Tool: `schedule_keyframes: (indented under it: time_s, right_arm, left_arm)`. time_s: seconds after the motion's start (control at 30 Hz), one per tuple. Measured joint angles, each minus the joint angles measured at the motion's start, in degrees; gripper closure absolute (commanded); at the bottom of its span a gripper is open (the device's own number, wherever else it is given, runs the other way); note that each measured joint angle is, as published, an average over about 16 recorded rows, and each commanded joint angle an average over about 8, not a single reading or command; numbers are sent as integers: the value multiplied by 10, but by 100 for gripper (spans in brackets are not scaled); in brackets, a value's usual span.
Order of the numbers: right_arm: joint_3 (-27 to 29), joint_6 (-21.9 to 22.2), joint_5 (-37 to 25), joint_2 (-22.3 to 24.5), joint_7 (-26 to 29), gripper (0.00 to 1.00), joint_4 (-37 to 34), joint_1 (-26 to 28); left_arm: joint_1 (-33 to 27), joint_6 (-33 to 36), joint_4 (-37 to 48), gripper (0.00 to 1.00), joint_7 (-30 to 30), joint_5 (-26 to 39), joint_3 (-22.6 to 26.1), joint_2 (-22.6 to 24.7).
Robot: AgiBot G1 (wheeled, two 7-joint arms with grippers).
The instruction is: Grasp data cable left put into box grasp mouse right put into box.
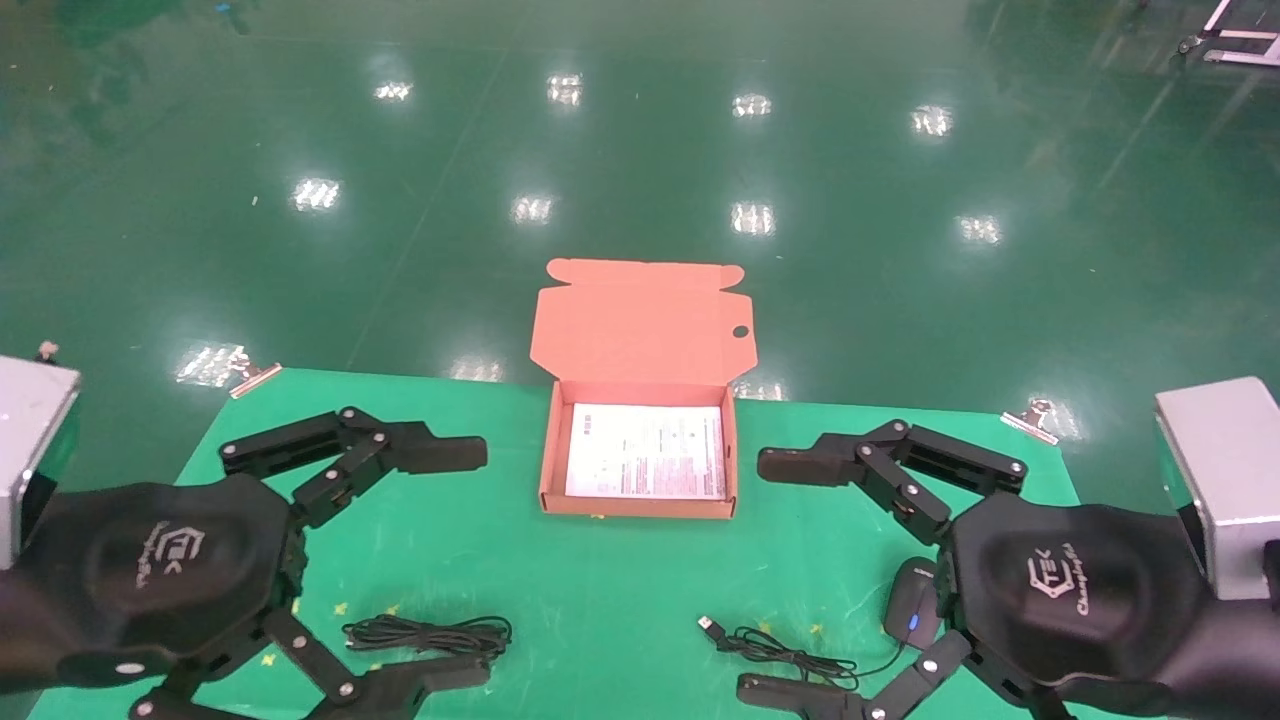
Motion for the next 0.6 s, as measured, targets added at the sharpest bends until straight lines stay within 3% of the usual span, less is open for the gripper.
schedule_keyframes:
  time_s: [0.6]
  right_arm:
    - [0, 0, 0, 0, 0, 0, 0, 0]
  left_arm:
    - [0, 1, -1, 0, 0, 0, 0, 0]
